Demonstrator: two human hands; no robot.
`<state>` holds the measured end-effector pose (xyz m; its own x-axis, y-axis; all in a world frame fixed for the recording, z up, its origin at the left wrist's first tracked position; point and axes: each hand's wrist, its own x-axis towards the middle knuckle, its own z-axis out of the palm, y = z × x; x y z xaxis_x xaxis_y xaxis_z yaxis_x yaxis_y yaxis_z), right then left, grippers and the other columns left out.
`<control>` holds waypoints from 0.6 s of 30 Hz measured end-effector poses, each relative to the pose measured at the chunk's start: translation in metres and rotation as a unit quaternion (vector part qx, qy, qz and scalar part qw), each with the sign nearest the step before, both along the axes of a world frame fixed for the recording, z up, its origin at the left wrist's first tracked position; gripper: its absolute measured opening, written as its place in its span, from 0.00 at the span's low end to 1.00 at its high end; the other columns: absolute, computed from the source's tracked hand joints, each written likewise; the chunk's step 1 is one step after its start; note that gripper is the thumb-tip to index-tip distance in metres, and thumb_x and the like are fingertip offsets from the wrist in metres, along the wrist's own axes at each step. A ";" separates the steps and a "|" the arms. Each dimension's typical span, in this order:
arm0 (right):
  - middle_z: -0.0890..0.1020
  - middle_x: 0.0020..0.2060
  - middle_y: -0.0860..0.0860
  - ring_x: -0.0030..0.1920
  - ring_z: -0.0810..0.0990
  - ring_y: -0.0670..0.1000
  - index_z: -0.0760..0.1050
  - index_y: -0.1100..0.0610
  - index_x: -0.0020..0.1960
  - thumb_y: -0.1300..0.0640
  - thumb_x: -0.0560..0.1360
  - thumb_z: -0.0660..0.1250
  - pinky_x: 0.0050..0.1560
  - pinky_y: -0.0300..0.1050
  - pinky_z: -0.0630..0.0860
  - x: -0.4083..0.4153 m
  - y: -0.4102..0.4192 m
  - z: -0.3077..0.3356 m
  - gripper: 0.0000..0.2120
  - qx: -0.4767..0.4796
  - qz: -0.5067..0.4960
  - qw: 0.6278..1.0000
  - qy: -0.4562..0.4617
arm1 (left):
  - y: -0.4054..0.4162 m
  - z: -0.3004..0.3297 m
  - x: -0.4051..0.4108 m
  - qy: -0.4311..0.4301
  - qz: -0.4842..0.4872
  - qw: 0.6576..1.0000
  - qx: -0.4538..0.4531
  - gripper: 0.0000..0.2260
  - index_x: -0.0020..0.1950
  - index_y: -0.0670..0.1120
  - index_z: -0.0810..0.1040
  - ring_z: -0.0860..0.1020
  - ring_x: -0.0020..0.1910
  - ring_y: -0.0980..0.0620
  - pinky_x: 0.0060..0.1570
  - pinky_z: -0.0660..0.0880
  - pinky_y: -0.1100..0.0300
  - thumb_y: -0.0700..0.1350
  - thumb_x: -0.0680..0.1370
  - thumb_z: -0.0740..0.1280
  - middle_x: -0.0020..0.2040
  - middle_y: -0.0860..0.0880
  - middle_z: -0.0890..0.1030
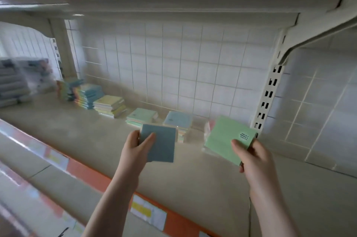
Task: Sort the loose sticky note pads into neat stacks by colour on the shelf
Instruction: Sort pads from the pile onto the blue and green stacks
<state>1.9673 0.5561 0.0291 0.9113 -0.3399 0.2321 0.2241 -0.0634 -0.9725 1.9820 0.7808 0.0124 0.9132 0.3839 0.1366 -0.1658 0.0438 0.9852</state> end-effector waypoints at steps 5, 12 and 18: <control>0.74 0.30 0.50 0.22 0.67 0.40 0.76 0.56 0.41 0.62 0.75 0.67 0.23 0.33 0.63 0.012 0.031 0.000 0.04 0.006 -0.039 0.999 -0.002 | 0.034 -0.004 0.042 0.024 -0.038 0.999 0.006 0.05 0.43 0.44 0.71 0.71 0.42 0.48 0.43 0.68 0.52 0.41 0.79 0.64 0.42 0.43 0.73; 0.76 0.31 0.47 0.23 0.69 0.38 0.76 0.55 0.42 0.62 0.75 0.67 0.23 0.30 0.65 0.020 0.078 -0.003 0.04 0.038 -0.128 0.991 -0.006 | 0.067 0.028 0.102 0.030 -0.121 0.991 0.041 0.07 0.37 0.45 0.71 0.71 0.38 0.48 0.40 0.68 0.54 0.43 0.73 0.67 0.36 0.46 0.72; 0.74 0.31 0.50 0.28 0.66 0.48 0.76 0.57 0.43 0.61 0.76 0.66 0.23 0.33 0.63 0.009 0.085 -0.004 0.03 0.008 -0.179 0.984 0.023 | 0.048 0.051 0.149 0.063 -0.177 0.978 0.090 0.07 0.38 0.44 0.73 0.74 0.33 0.50 0.32 0.75 0.60 0.38 0.76 0.64 0.37 0.45 0.75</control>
